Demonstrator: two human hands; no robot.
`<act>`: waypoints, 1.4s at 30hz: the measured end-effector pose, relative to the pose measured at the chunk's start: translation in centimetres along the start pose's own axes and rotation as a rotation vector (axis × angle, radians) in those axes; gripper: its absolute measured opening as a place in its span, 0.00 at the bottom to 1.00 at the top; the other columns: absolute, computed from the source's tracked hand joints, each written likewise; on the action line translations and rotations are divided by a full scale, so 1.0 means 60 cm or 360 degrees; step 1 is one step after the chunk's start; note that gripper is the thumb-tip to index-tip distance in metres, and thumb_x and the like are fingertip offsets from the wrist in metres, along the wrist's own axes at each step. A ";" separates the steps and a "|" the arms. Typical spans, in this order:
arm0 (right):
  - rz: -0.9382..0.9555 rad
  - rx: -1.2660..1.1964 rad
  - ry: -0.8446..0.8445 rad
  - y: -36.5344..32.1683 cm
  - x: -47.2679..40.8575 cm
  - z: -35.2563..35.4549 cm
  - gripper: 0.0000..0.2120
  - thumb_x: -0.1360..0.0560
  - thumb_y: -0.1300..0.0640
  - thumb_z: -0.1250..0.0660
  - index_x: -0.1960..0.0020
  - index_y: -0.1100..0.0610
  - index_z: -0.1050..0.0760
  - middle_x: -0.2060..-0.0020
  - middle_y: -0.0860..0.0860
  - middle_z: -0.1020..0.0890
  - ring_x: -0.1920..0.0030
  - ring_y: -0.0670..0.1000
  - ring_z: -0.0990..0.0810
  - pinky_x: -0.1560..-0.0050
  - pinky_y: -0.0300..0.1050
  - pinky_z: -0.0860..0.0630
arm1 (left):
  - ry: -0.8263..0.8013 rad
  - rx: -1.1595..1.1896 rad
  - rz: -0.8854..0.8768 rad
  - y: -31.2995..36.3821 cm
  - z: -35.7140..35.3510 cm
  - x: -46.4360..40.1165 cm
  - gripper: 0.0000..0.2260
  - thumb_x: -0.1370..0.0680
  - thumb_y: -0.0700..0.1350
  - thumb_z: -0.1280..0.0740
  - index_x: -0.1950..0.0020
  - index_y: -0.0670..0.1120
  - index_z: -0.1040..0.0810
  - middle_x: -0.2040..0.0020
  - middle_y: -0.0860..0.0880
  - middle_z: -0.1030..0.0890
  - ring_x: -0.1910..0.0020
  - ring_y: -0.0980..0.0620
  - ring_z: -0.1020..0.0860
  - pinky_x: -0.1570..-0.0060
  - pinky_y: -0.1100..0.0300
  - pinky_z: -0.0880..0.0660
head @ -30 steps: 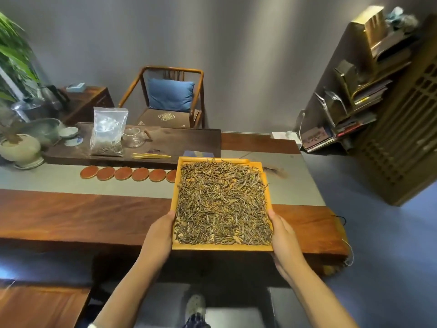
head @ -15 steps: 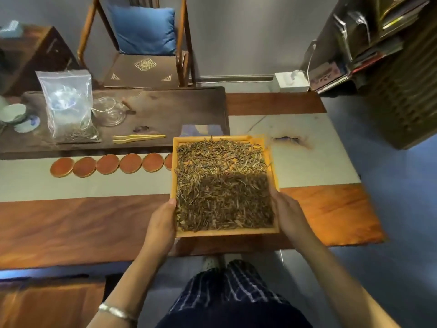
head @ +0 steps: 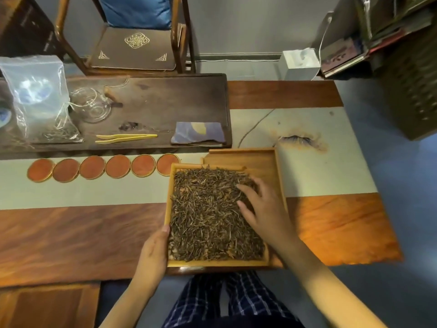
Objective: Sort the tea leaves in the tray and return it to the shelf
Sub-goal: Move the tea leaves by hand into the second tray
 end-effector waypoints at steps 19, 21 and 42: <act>0.0010 0.0101 0.0020 0.059 -0.079 -0.037 0.11 0.27 0.65 0.32 0.44 0.61 0.22 0.52 0.57 0.21 0.51 0.57 0.22 0.54 0.46 0.26 | -0.0020 0.0089 0.0184 -0.032 -0.017 -0.027 0.17 0.17 0.47 0.45 0.55 0.49 0.18 0.57 0.63 0.15 0.59 0.68 0.19 0.64 0.79 0.30; 0.0003 0.0113 -0.0036 0.071 -0.090 -0.037 0.10 0.26 0.65 0.34 0.45 0.61 0.23 0.53 0.56 0.21 0.53 0.57 0.22 0.57 0.47 0.26 | -0.0020 0.0102 0.0179 -0.035 -0.017 -0.025 0.19 0.17 0.46 0.45 0.60 0.50 0.18 0.61 0.62 0.16 0.63 0.68 0.20 0.65 0.79 0.30; 0.0386 0.0038 -0.0366 -0.038 -0.088 -0.090 0.18 0.22 0.56 0.37 0.32 0.54 0.29 0.29 0.55 0.31 0.30 0.58 0.33 0.34 0.55 0.30 | -0.0076 0.0093 0.0194 -0.037 -0.023 -0.030 0.16 0.17 0.45 0.45 0.51 0.45 0.18 0.55 0.55 0.14 0.58 0.61 0.17 0.61 0.75 0.27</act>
Point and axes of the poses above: each hand's wrist, its own x-axis away from the middle knuckle, its own z-axis out of the back of the hand, y = z × x, the point moved 5 cm from there along -x, towards the middle knuckle
